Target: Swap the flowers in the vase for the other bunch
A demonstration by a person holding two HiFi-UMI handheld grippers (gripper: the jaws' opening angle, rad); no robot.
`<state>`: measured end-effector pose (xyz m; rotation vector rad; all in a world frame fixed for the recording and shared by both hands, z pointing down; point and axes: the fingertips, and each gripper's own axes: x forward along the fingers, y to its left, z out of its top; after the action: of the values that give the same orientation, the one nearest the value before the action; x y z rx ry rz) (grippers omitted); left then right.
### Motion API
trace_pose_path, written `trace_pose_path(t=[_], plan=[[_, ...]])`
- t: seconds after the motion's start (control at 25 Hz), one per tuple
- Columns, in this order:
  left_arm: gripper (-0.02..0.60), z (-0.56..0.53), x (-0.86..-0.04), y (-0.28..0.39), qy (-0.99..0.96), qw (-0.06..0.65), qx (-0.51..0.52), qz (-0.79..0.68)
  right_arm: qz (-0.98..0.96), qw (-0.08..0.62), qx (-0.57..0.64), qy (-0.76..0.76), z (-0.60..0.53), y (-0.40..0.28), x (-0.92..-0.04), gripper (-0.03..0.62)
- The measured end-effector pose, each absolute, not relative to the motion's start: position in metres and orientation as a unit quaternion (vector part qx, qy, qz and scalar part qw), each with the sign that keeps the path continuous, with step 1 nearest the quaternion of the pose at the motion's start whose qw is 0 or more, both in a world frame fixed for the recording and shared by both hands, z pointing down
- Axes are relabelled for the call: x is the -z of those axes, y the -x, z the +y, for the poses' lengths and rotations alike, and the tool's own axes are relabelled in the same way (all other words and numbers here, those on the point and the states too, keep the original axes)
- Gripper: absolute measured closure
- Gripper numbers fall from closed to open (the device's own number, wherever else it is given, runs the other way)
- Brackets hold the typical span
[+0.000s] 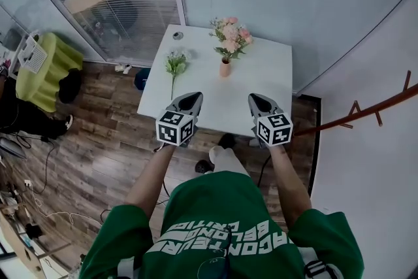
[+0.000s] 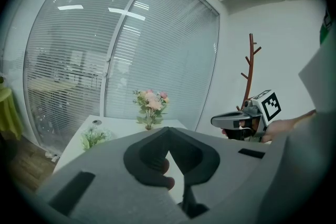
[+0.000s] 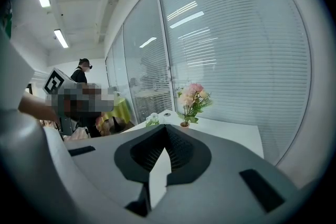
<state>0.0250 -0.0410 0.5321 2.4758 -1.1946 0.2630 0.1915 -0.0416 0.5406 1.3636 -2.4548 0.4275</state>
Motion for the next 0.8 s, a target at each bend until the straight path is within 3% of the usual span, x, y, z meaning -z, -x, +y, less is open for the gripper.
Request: trace_pose_path(t=[0.8], plan=[[0.578, -0.034, -0.535, -0.004, -0.876, 0.199, -0.079, -0.432, -0.852, 0.163, -0.148, -0.476, -0.031, -0.18, -0.547, 0.581]])
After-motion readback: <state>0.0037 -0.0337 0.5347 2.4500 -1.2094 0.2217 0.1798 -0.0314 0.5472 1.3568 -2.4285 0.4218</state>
